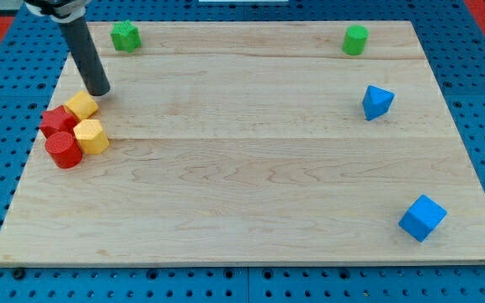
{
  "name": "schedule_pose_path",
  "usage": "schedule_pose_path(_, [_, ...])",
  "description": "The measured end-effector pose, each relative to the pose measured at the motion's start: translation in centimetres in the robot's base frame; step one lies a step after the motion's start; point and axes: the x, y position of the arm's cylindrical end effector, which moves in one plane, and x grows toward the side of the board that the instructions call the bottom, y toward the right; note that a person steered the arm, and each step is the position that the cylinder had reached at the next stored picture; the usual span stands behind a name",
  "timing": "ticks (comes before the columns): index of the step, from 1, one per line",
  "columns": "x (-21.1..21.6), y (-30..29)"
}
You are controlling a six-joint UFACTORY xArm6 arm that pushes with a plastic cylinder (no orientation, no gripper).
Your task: Move the green star to the top right
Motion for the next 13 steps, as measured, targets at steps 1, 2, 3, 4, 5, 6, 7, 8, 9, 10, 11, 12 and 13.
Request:
schedule_pose_path(1, [-4.7,-3.9])
schedule_pose_path(2, [-10.6,-4.7])
schedule_pose_path(3, [-13.6,-1.9])
schedule_pose_path(4, [-8.4,10.2])
schedule_pose_path(5, [-2.1,20.5])
schedule_pose_path(6, [0.8,23.6])
schedule_pose_path(7, [3.3,25.3])
schedule_pose_path(8, [6.0,26.3])
schedule_pose_path(9, [10.4,27.8])
schedule_pose_path(10, [9.5,31.8])
schedule_pose_path(11, [7.9,33.5])
schedule_pose_path(12, [7.9,34.9])
schedule_pose_path(13, [7.9,36.4])
